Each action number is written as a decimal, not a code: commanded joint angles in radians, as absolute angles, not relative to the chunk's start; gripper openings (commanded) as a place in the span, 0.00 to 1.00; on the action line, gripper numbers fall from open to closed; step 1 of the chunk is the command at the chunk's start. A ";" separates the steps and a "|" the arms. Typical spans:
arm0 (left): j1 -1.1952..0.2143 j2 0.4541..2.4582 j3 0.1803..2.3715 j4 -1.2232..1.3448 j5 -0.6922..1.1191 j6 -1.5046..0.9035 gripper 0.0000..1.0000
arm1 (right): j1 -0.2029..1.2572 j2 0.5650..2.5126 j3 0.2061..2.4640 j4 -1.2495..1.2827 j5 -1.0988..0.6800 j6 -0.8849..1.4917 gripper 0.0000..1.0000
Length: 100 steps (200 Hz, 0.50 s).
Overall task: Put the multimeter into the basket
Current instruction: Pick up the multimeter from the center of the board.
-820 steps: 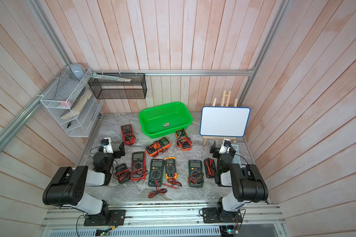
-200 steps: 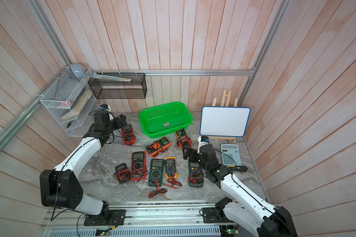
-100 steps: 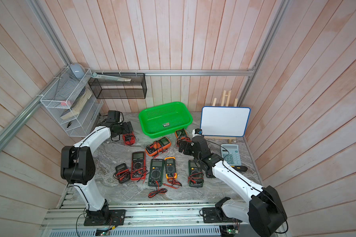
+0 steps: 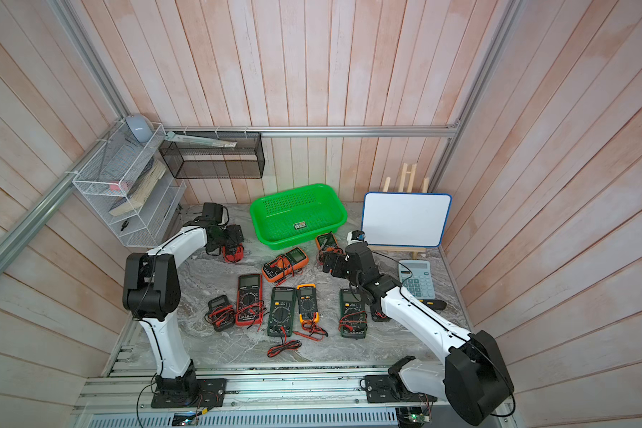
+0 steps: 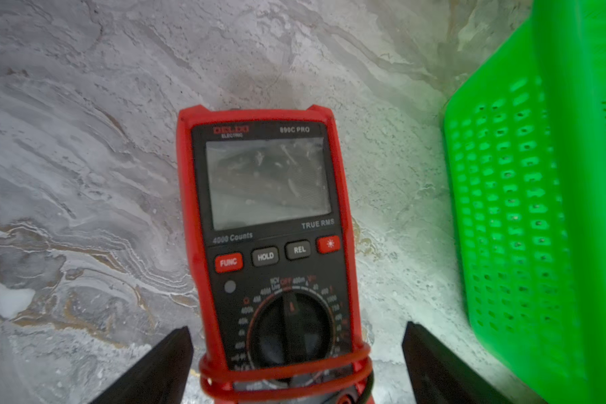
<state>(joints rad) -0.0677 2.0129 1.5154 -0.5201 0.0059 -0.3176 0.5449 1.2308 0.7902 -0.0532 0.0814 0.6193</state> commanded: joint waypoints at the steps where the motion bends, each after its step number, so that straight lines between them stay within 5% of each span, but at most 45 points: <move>1: -0.067 2.051 1.541 -0.515 -0.005 -0.296 1.00 | 0.532 1.246 0.823 -0.057 0.094 0.601 0.96; 86: -0.067 2.118 1.555 -0.477 -0.022 -0.310 1.00 | 0.480 1.423 1.036 -0.069 0.045 0.546 0.96; 100: -0.067 2.117 1.551 -0.472 -0.015 -0.309 0.93 | 0.464 1.463 1.087 -0.068 0.028 0.546 0.96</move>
